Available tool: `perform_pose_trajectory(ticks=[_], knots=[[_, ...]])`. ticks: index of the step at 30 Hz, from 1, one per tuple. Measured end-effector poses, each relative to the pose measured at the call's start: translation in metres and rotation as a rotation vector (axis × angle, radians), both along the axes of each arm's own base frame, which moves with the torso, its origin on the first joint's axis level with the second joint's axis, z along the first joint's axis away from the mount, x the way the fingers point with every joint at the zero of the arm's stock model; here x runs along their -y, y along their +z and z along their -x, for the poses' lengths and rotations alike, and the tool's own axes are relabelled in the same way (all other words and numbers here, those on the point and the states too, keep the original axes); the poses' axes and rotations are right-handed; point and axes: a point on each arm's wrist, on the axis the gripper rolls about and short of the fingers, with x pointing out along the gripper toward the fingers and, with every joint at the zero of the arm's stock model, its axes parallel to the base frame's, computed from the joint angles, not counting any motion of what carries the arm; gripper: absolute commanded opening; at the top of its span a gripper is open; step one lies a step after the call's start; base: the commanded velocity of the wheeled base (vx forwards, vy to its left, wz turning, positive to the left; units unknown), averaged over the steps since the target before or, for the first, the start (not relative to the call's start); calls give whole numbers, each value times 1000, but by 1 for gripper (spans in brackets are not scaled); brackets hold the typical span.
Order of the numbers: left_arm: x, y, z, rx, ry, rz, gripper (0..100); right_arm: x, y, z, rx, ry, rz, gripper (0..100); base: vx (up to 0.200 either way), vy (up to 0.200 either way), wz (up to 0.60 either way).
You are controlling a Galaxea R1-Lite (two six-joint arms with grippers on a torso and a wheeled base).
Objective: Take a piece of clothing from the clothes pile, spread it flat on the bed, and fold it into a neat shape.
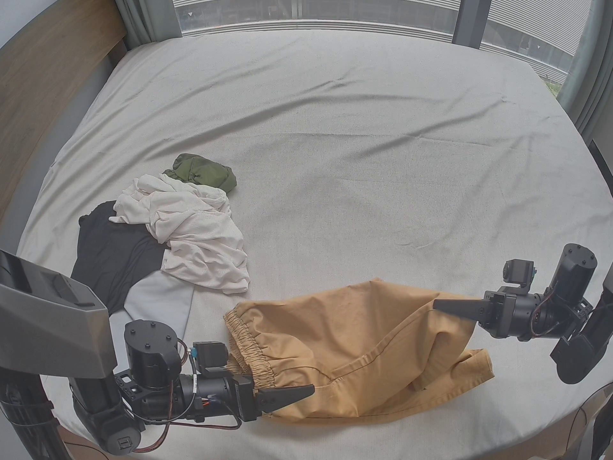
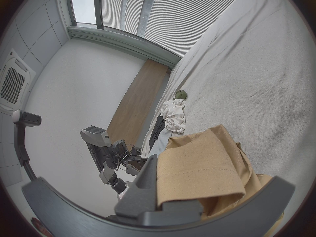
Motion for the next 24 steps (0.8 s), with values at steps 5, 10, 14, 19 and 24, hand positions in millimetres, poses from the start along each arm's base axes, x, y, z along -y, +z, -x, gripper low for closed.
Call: perform_pose_trajectory(ticks=[5,10,14,19,24], knots=[[5,3,-4,18,-5,15,100,0,0,0,1,1,0,0,0,0,0],[9,3,-6,27,-11,22,100,0,1,0,3,1,-1,0,0,0,0],[16,0,-7,29,-33,22,100,0,2,1,6,2,-2,0,0,0,0],[23,-3,-9,35,-32,19,100,0,2,1,8,3,-3,0,0,0,0],[23,-6,-10,30,-22,11,0,0,3,1,10,3,-3,0,0,0,0]])
